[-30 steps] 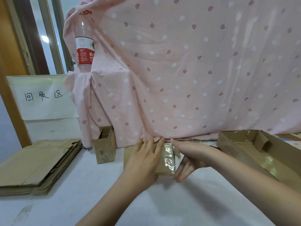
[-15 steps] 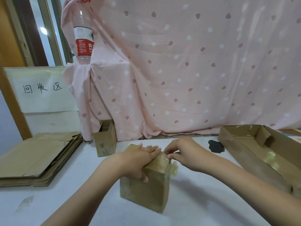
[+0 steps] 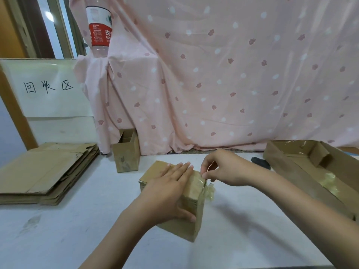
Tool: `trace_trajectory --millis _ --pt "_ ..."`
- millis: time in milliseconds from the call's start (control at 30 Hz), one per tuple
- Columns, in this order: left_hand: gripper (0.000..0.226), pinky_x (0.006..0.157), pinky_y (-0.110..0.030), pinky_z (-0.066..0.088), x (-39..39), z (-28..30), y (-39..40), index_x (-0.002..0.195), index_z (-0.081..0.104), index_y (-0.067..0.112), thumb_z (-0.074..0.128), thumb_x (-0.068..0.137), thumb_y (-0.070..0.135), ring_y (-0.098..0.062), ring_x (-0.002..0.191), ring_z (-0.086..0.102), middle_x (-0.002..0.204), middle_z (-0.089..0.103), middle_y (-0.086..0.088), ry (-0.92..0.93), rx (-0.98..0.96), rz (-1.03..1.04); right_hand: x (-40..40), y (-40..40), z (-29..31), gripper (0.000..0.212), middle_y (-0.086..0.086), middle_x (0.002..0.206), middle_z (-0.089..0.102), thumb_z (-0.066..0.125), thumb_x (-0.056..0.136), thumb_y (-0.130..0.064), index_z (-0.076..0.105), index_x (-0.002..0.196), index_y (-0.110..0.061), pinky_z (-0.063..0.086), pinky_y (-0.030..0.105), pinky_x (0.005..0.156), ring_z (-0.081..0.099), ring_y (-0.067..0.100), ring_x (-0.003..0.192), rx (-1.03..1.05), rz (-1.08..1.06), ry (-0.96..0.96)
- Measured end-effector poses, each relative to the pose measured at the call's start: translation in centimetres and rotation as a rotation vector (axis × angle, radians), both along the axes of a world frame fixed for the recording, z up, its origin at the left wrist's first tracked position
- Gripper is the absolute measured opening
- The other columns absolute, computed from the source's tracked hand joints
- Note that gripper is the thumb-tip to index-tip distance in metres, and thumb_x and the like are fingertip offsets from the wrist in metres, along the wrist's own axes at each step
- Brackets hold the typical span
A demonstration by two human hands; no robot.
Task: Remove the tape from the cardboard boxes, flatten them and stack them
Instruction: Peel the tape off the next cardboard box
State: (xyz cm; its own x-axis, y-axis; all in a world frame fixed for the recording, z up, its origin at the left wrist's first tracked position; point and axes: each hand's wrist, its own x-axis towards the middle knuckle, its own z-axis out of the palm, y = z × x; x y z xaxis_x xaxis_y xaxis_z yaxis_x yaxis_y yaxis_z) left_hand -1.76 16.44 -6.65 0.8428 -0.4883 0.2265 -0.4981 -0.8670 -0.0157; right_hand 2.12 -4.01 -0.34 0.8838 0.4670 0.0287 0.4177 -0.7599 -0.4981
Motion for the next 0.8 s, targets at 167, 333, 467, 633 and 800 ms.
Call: trace_trajectory --millis 167,333,467,633,800 --pt "0.129 0.123 -0.032 -0.007 -0.2 -0.2 0.0 0.158 -0.009 0.021 0.062 0.068 0.081 -0.006 0.151 -0.01 0.165 -0.013 0.006 -0.018 -0.001 0.006 0.7 0.5 0.2 0.009 0.001 0.099 0.068 0.055 0.099 -0.02 0.061 0.092 -0.019 0.053 0.037 0.08 0.07 0.019 0.092 -0.127 0.045 0.098" --pt "0.129 0.123 -0.031 -0.006 -0.1 -0.1 0.5 0.158 -0.009 0.023 0.063 0.067 0.081 -0.005 0.151 -0.01 0.165 -0.013 0.008 -0.01 -0.019 -0.007 -0.2 -0.3 -1.1 0.014 -0.01 0.096 0.056 0.047 0.103 -0.015 0.052 0.092 -0.023 0.045 0.03 0.081 0.052 0.009 0.084 0.013 0.109 0.018" --pt "0.129 0.123 -0.032 -0.006 -0.2 -0.2 0.4 0.158 -0.009 0.023 0.062 0.068 0.081 -0.005 0.151 -0.009 0.165 -0.014 0.008 -0.01 -0.013 -0.018 -0.7 -1.5 -2.1 0.013 -0.007 0.093 0.064 0.061 0.096 -0.01 0.059 0.101 -0.022 0.052 0.031 0.088 0.062 0.008 0.089 0.31 0.124 0.051" --pt "0.128 0.123 -0.032 -0.005 0.0 -0.1 0.2 0.158 -0.009 0.023 0.062 0.068 0.08 -0.006 0.151 -0.009 0.165 -0.012 0.008 -0.003 -0.009 -0.022 -0.4 -0.9 -2.1 0.016 -0.015 0.09 0.072 0.07 0.09 -0.012 0.075 0.088 -0.027 0.051 0.029 0.091 0.064 0.004 0.091 0.148 0.105 -0.151" --pt "0.128 0.123 -0.03 -0.007 -0.3 -0.1 0.5 0.158 -0.008 0.024 0.065 0.068 0.079 -0.004 0.151 -0.009 0.165 -0.012 0.009 0.003 -0.029 -0.019 -0.5 -1.1 -2.6 0.015 -0.009 0.088 0.072 0.069 0.091 -0.008 0.073 0.082 -0.019 0.046 0.021 0.085 0.066 0.006 0.092 0.37 0.097 -0.037"
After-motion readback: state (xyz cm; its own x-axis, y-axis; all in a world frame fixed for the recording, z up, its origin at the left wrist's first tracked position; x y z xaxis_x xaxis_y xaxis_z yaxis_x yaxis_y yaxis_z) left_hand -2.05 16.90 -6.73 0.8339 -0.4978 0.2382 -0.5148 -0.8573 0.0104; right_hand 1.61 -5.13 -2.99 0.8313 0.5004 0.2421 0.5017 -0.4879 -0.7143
